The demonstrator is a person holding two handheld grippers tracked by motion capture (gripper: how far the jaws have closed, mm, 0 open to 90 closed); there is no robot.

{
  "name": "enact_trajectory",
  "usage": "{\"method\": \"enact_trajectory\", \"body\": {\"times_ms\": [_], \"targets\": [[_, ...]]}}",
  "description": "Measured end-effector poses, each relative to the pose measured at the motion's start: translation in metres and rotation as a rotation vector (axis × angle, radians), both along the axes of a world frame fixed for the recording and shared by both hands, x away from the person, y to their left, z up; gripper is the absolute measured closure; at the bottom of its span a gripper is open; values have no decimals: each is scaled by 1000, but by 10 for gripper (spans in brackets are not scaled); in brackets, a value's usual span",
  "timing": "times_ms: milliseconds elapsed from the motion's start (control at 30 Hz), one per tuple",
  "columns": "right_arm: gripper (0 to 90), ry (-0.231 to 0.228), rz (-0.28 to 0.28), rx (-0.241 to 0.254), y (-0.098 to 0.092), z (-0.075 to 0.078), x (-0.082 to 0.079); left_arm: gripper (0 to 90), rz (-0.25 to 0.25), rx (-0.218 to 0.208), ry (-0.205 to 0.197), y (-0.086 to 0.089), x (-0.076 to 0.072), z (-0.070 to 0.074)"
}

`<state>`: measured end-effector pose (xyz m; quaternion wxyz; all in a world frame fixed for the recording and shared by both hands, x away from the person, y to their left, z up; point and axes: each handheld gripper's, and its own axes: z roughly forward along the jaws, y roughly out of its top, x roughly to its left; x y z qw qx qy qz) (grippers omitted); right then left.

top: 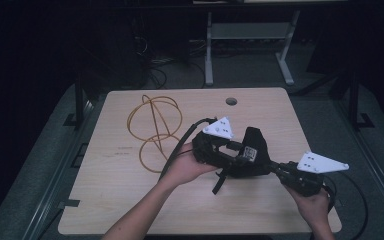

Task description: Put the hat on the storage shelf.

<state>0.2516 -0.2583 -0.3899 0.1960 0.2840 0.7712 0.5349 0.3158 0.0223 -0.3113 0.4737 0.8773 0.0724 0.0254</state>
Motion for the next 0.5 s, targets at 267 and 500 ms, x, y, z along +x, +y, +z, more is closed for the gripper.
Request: {"method": "enact_trajectory", "body": {"times_ms": [267,500], "targets": [[884,45,8,7,-4,14,9,467,41,6,-43,29,-16,-1],[884,64,10,10,-6,23,16,448,57,8,-49,49,-23,-6]]}}
